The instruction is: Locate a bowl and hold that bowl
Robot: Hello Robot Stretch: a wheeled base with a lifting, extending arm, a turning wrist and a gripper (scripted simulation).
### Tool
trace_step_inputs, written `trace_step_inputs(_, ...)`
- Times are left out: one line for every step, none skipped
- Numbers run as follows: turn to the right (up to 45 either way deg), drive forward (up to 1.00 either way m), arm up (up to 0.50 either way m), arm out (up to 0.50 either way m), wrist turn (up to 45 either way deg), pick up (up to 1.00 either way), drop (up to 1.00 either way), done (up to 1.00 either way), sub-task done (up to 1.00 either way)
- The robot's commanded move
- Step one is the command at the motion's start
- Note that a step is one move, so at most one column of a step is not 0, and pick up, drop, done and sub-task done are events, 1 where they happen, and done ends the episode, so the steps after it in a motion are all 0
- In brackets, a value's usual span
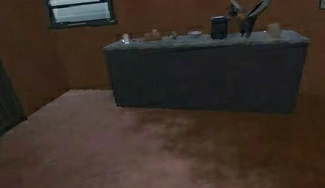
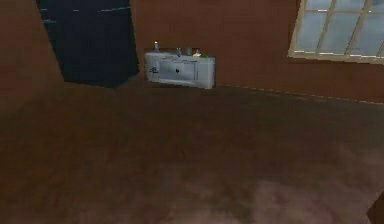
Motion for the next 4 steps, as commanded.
trace_step_inputs(12.0, 0.00, 0.00, 0.00, 0.0, 0.00, 0.00, 0.00, 0.00)
trace_step_inputs(0.0, 1.00, 0.00, 0.00, 0.0, 0.00, 0.00, 0.00, 0.00)
trace_step_inputs(0.0, 0.85, 0.00, 0.00, 0.0, 0.00, 0.00, 0.00, 0.00)
trace_step_inputs(-45.0, 0.00, 0.00, 0.00, 0.0, 0.00, 0.00, 0.00, 0.00)
